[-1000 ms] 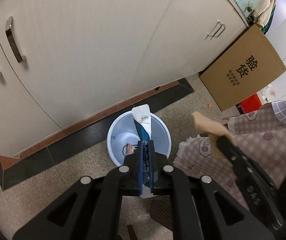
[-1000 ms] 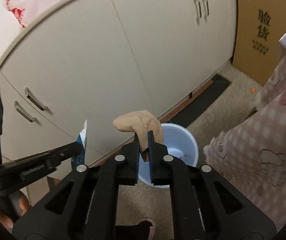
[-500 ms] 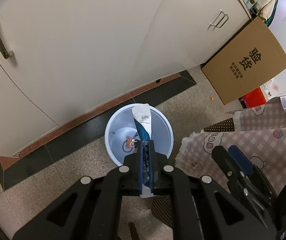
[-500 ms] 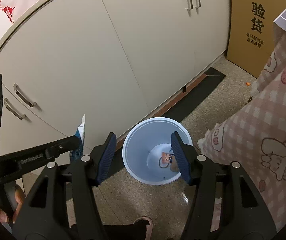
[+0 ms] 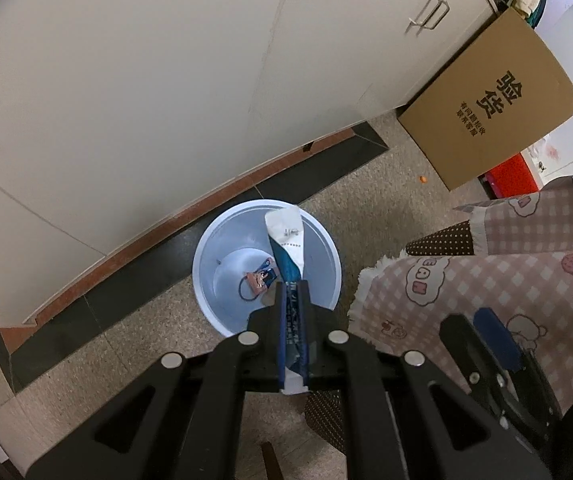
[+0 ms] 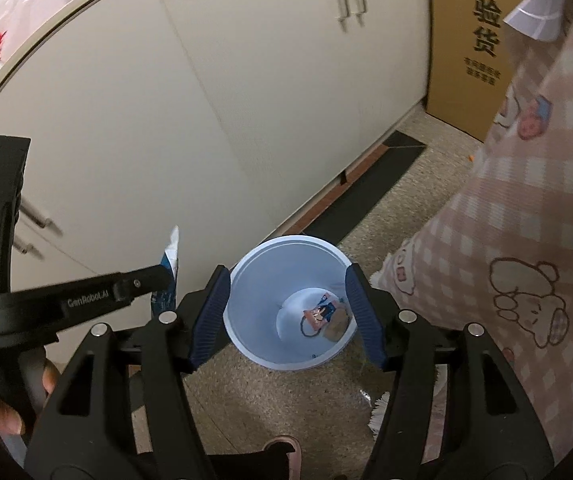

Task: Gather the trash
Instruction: 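Carry both items to the wastebasket and open both grippers over it, then move both tools back to the table and grasp the red wrapper with left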

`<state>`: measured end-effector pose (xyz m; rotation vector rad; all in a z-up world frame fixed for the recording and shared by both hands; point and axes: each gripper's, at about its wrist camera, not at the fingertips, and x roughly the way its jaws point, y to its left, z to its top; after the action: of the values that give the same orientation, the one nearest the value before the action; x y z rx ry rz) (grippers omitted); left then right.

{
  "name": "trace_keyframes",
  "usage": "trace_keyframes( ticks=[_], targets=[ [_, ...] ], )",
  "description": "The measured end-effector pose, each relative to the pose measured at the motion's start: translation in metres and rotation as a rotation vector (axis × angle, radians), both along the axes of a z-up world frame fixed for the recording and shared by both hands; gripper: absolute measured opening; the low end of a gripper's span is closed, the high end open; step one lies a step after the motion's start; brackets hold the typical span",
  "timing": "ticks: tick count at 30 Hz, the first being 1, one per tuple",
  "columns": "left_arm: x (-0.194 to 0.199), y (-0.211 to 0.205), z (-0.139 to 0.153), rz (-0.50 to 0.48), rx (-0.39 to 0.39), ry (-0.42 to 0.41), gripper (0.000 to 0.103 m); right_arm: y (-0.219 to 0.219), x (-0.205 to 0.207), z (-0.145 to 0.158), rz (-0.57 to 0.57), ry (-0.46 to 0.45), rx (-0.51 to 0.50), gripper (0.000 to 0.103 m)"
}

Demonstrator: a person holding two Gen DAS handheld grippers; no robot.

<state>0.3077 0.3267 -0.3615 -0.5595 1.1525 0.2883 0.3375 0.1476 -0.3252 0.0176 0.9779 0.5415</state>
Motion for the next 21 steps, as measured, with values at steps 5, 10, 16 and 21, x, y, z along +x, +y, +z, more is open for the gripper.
trace_keyframes(
  ticks=[5,10,16,21],
  targets=[
    [0.009,-0.006,0.000,-0.012,0.006,0.009,0.040,-0.008,0.002,-0.002,-0.023,0.000,0.000,0.060],
    [0.004,-0.011,0.007,-0.017,0.018,-0.002,0.060,-0.012,0.001,-0.001,-0.030,0.009,0.004,0.060],
    [-0.013,-0.017,0.023,-0.014,0.037,-0.018,0.060,-0.015,-0.007,0.010,-0.030,0.003,0.022,0.060],
    [-0.042,-0.018,0.057,0.026,0.084,-0.072,0.060,-0.019,-0.017,0.035,-0.020,-0.015,0.061,0.060]
  ],
)
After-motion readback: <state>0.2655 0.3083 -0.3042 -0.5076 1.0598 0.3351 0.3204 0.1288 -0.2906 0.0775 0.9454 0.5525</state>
